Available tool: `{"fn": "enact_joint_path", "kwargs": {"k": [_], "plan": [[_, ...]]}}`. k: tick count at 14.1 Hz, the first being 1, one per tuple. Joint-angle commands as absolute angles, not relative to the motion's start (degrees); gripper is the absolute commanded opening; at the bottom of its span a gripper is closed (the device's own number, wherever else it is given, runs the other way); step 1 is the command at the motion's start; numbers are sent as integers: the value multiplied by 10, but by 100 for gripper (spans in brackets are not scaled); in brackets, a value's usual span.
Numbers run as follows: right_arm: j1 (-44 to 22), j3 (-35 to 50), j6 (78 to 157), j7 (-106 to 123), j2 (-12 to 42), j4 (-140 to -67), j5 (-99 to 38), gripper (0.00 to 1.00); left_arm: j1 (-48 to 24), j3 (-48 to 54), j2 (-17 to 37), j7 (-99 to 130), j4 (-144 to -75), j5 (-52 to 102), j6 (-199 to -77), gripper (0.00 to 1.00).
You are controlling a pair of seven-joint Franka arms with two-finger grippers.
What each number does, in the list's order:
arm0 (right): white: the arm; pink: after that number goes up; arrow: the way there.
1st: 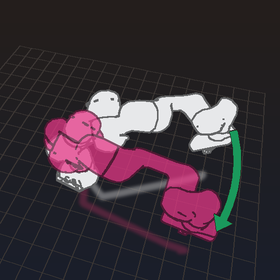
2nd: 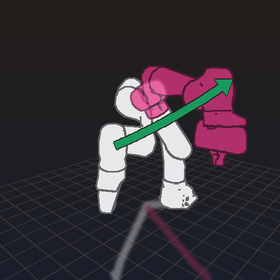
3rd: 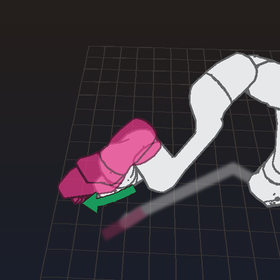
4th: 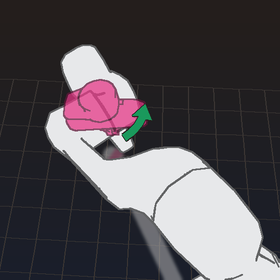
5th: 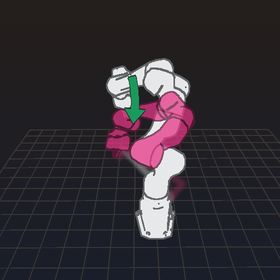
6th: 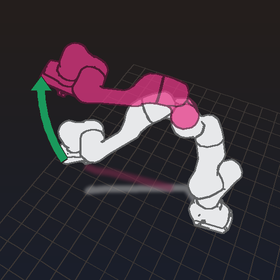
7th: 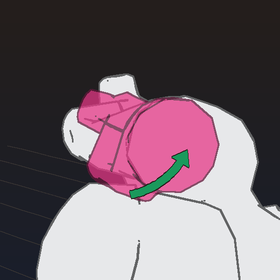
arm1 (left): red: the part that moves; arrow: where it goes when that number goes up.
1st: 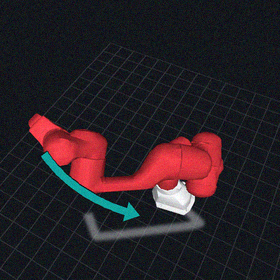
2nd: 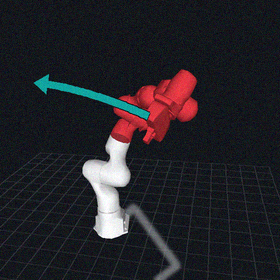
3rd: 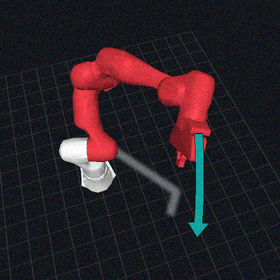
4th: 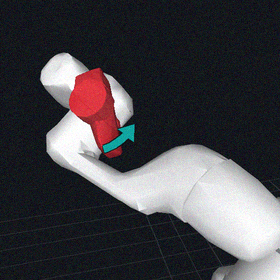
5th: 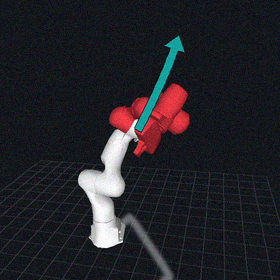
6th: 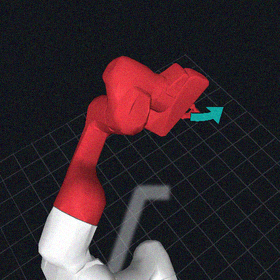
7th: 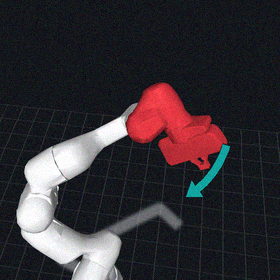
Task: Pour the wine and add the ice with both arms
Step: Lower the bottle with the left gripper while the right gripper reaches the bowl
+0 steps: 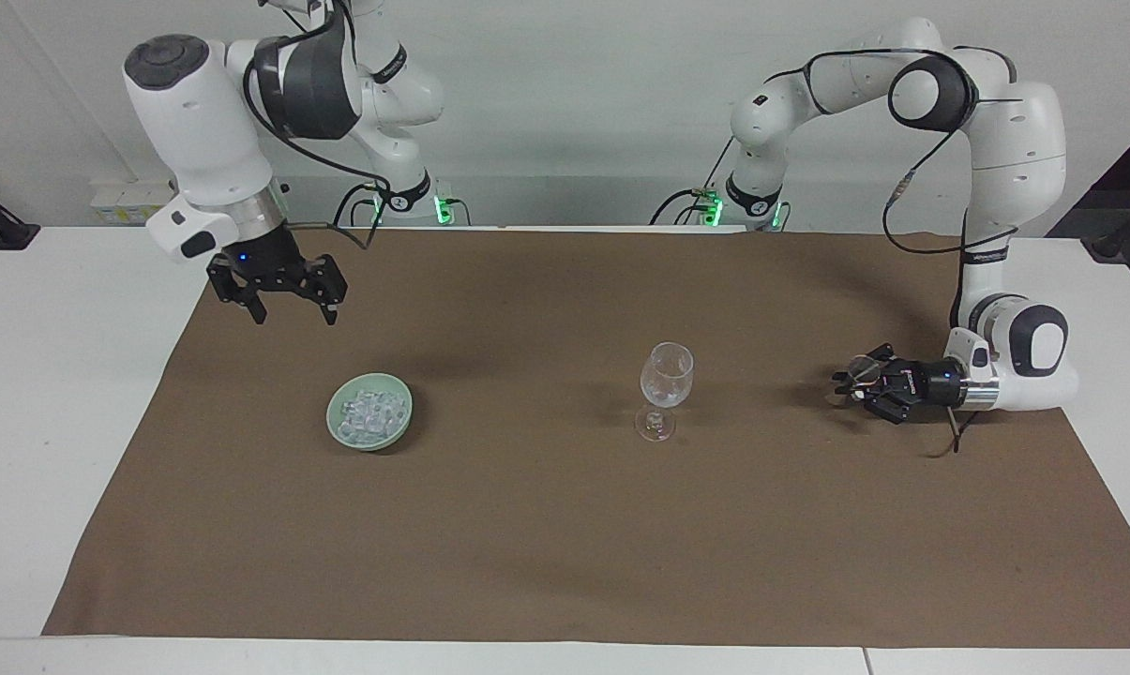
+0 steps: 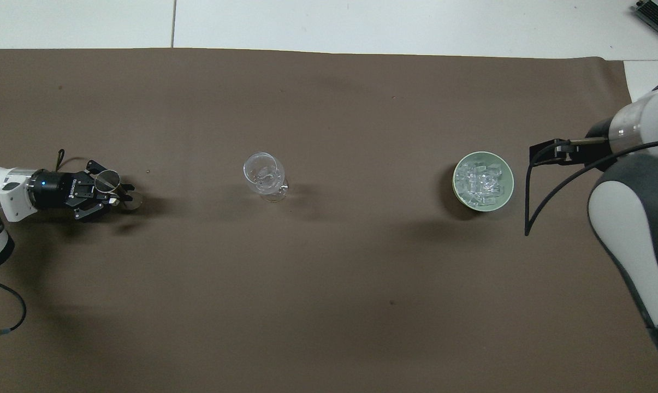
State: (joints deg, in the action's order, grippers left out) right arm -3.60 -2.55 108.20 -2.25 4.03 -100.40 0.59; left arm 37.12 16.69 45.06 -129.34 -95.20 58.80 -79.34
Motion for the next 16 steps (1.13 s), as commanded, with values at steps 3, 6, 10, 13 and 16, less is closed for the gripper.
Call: {"fn": "enact_joint_path", "kwargs": {"k": [3,6,10,13,16], "plan": [[-48,-21,1185,-24,49,-1092,31,100,382,175,472,-1311,-943,602,-779,0],[-68,-22,1253,-20,73,-1135,33,100,381,175,475,-1331,-942,605,-780,0],[-74,-22,1285,-5,93,-1158,63,99,383,176,487,-1347,-940,606,-783,0],[-74,-22,1298,-6,98,-1165,75,95,384,177,486,-1347,-940,614,-783,0],[-69,-22,1317,-8,114,-1166,83,90,387,176,486,-1347,-940,614,-783,3]]}}
